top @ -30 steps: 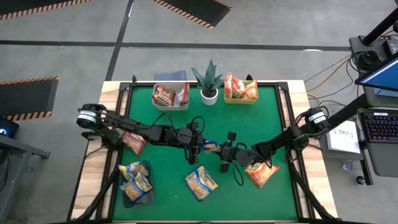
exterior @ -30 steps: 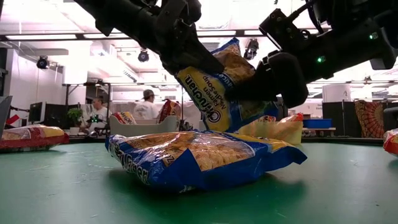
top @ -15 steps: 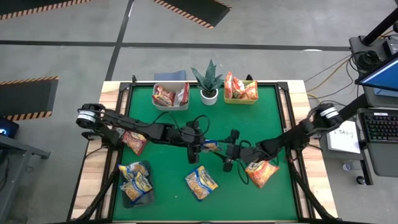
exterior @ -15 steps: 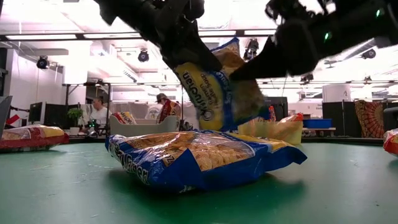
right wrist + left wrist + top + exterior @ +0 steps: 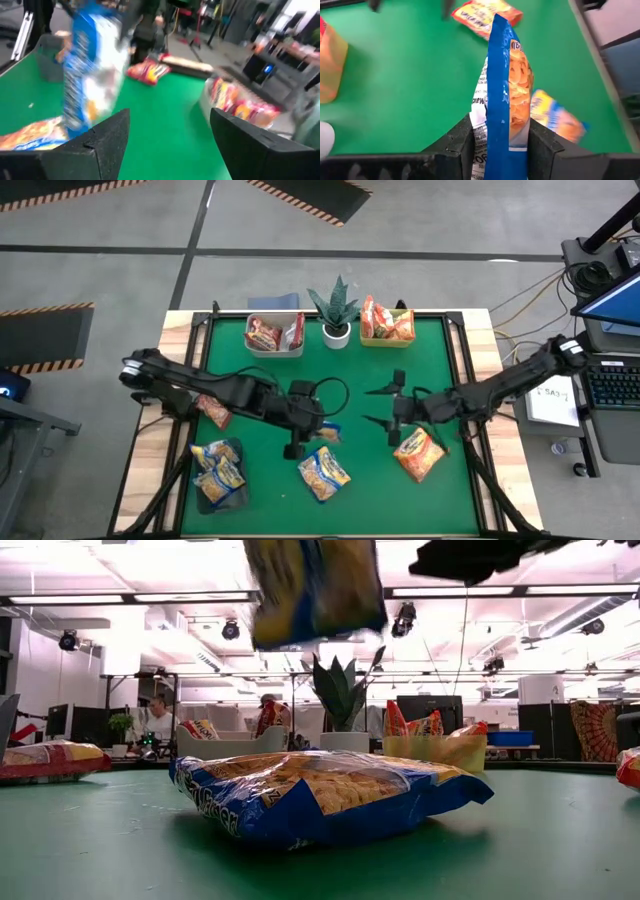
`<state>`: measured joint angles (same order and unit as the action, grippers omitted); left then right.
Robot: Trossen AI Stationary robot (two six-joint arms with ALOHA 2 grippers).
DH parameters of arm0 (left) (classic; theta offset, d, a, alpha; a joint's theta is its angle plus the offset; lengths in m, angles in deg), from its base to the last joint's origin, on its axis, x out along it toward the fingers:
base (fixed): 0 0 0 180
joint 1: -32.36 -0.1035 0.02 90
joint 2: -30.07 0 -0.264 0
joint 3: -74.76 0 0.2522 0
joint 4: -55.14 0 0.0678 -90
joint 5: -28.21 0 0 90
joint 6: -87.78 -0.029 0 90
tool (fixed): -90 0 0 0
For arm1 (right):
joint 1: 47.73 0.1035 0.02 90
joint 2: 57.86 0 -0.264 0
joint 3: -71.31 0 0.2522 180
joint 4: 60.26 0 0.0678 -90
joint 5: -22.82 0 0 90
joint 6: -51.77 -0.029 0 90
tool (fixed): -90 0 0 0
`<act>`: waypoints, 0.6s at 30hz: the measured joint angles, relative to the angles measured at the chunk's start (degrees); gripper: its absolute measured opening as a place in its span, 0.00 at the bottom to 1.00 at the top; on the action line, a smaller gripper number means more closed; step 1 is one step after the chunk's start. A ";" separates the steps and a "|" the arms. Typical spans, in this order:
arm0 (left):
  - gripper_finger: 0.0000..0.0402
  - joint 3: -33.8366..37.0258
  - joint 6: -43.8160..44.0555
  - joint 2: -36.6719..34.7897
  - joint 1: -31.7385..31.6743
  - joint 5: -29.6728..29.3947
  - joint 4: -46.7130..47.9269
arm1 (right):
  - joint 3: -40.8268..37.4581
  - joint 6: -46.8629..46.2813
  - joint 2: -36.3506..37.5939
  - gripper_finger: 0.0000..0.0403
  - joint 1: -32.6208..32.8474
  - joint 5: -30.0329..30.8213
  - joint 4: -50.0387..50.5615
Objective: Sort Maruchan noodles
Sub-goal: Put the center blue noodle pack into the black bin
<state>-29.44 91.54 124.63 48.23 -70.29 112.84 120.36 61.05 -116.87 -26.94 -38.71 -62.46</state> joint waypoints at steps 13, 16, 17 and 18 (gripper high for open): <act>0.27 -16.57 32.41 -0.09 12.72 -0.52 29.59 | -0.35 2.76 5.92 0.60 -1.96 -0.49 3.22; 0.27 -16.35 40.28 -0.09 17.90 -2.59 35.04 | -0.39 2.75 5.51 0.60 -1.96 -0.47 4.15; 0.27 -16.10 42.64 -0.09 19.66 -3.83 36.66 | -0.39 2.74 5.41 0.60 -1.96 -0.46 4.06; 0.27 -15.82 44.78 -0.09 21.37 -4.43 37.87 | -0.39 2.74 5.36 0.60 -1.96 -0.47 3.93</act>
<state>-45.26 136.32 124.55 69.60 -74.72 150.71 119.97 63.79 -111.51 -28.90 -39.18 -58.53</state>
